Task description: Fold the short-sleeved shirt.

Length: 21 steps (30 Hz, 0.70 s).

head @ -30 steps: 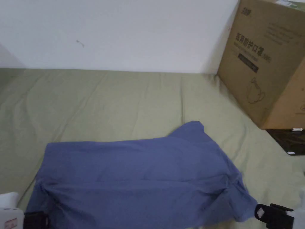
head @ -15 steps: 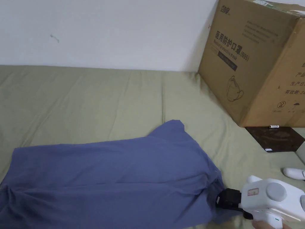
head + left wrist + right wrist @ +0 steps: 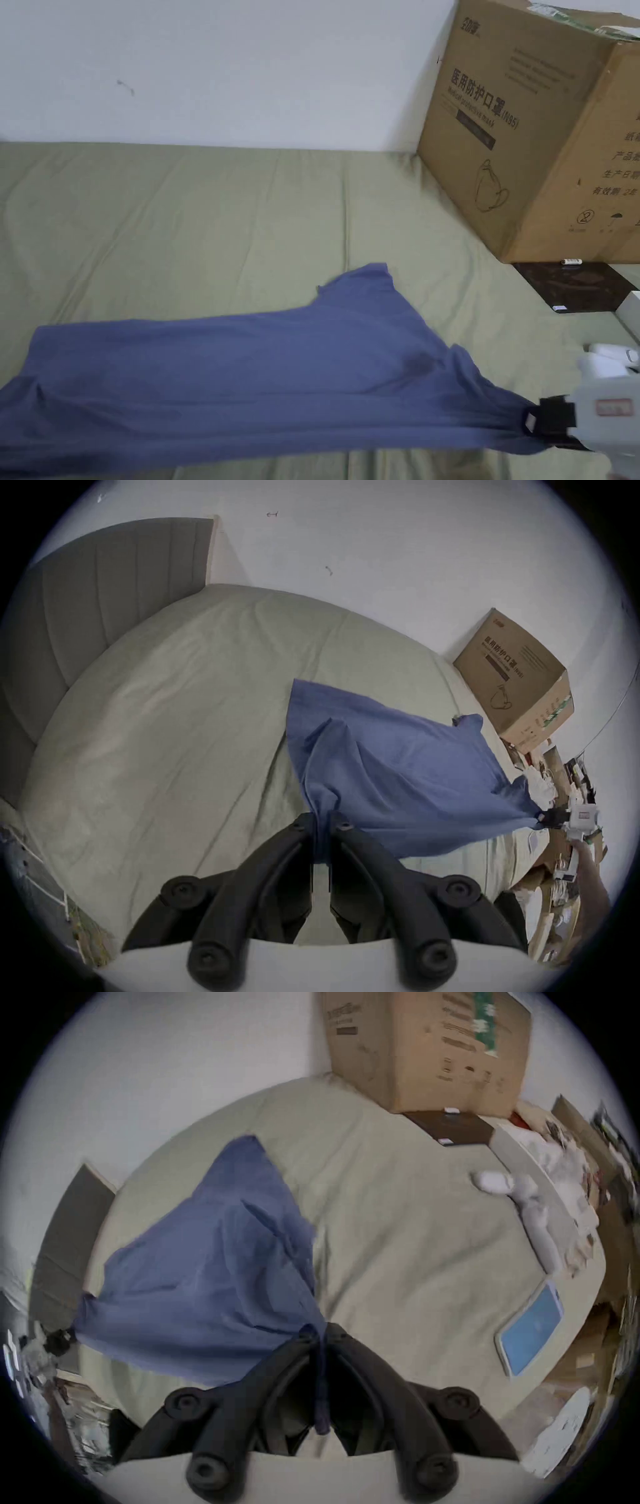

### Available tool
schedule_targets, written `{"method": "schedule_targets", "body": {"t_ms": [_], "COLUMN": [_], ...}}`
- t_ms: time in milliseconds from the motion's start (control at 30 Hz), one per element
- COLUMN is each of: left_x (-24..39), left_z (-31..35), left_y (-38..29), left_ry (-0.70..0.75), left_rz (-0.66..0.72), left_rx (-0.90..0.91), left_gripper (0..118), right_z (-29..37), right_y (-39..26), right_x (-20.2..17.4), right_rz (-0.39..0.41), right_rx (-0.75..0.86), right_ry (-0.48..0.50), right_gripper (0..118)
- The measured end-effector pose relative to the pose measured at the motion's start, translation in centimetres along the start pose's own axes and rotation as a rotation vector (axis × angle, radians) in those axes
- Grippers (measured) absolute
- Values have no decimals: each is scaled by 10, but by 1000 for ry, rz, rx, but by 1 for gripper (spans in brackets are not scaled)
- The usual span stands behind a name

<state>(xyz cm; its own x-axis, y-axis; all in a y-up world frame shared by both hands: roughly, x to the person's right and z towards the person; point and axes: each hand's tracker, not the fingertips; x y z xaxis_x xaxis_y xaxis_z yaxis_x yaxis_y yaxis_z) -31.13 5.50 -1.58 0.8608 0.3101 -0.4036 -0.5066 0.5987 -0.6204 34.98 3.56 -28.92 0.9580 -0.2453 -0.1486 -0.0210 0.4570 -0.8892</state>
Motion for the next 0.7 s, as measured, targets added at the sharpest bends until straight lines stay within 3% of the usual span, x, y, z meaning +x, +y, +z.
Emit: {"method": "schedule_targets", "body": {"t_ms": [133,300,367,400,433,467,500,533,600,700], "left_x": [-12,-32,-37,-37,-38,-41,-41,-38,-22,7], "left_z": [25,14,9,10,14,17,23,32,54,76], "left_y": [-46,-108,-119,-121,-119,-116,-112,-105,-85,-58], "left_ry": [-5,-12,-17,3,33,31,34,16,4,-70], "left_rz": [39,101,124,130,130,136,141,139,119,61], "left_rx": [-80,-166,-147,-140,-124,-109,-96,-50,59,173], "left_gripper": [7,7,11,28,45,67,103,118,115,116], "right_z": [28,7,-7,-7,-2,5,16,29,49,76], "right_y": [-58,-116,-119,-121,-120,-119,-115,-111,-101,-88], "right_x": [8,19,34,34,33,32,30,26,12,-26], "right_rz": [-11,-33,-75,-97,-111,-128,-143,-163,-159,-85], "right_rx": [-28,-68,-50,-34,-4,23,49,98,168,253], "right_ry": [12,6,2,-16,-59,-69,-59,-33,-13,35], "right_gripper": [2,2,3,17,43,79,110,118,118,118]}}
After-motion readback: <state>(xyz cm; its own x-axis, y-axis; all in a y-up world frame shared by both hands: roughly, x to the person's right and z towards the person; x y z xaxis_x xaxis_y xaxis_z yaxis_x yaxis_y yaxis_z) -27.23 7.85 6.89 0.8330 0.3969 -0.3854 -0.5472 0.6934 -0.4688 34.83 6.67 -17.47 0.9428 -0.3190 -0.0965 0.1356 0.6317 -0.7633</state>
